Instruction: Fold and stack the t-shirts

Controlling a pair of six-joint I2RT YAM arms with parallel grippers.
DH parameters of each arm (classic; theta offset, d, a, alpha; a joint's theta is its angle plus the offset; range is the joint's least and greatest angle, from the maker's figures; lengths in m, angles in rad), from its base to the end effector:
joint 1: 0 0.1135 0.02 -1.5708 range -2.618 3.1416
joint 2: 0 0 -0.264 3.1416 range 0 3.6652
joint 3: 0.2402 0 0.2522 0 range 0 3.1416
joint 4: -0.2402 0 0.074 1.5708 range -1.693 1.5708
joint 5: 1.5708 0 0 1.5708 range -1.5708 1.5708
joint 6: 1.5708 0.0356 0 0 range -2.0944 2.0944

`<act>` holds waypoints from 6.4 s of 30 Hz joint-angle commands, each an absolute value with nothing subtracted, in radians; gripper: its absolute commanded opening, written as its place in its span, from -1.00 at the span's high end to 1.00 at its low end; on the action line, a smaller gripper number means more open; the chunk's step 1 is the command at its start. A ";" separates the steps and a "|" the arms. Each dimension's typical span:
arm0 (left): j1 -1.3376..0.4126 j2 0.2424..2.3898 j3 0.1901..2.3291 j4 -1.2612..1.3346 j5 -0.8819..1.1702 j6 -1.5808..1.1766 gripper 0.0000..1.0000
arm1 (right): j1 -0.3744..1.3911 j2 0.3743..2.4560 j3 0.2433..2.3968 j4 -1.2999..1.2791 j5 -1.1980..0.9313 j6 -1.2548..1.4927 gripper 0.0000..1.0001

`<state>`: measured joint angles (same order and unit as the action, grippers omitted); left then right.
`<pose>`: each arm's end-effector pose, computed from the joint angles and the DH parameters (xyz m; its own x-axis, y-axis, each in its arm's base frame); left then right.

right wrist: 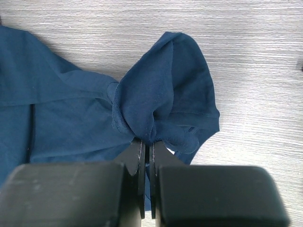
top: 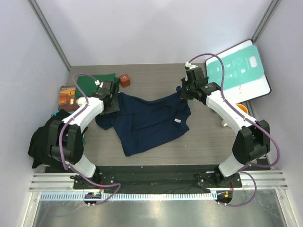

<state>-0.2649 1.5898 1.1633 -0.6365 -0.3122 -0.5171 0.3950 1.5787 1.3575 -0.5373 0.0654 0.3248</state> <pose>0.3168 -0.0746 0.2365 -0.7850 -0.2745 -0.5554 -0.3256 0.9455 -0.0071 0.3274 0.1340 0.3069 -0.7102 0.0489 -0.7023 -0.1198 0.9746 0.1890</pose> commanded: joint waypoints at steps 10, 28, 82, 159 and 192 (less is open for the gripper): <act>-0.256 1.689 1.219 -0.549 -0.394 -0.509 -0.11 | 0.374 1.535 1.358 -0.491 0.032 0.328 0.98; -0.256 1.721 1.181 -0.521 -0.423 -0.548 0.70 | 0.359 1.536 1.341 -0.480 0.012 0.334 0.98; -0.270 0.706 1.865 -1.400 -0.344 -0.647 0.99 | 0.359 0.707 1.936 -0.876 -0.081 0.497 0.98; -0.192 0.772 1.515 -1.029 -0.049 -0.546 0.99 | 0.247 0.545 1.357 -0.564 0.313 0.465 0.98; -0.265 0.570 1.404 -0.894 -0.357 -0.646 0.99 | 0.259 0.816 1.723 -0.566 0.156 0.322 0.98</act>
<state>-0.2588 0.4110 1.5337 -1.0031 -0.0948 -0.6769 0.2535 0.6079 1.8576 -0.7017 -0.0242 0.3706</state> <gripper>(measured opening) 0.013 0.041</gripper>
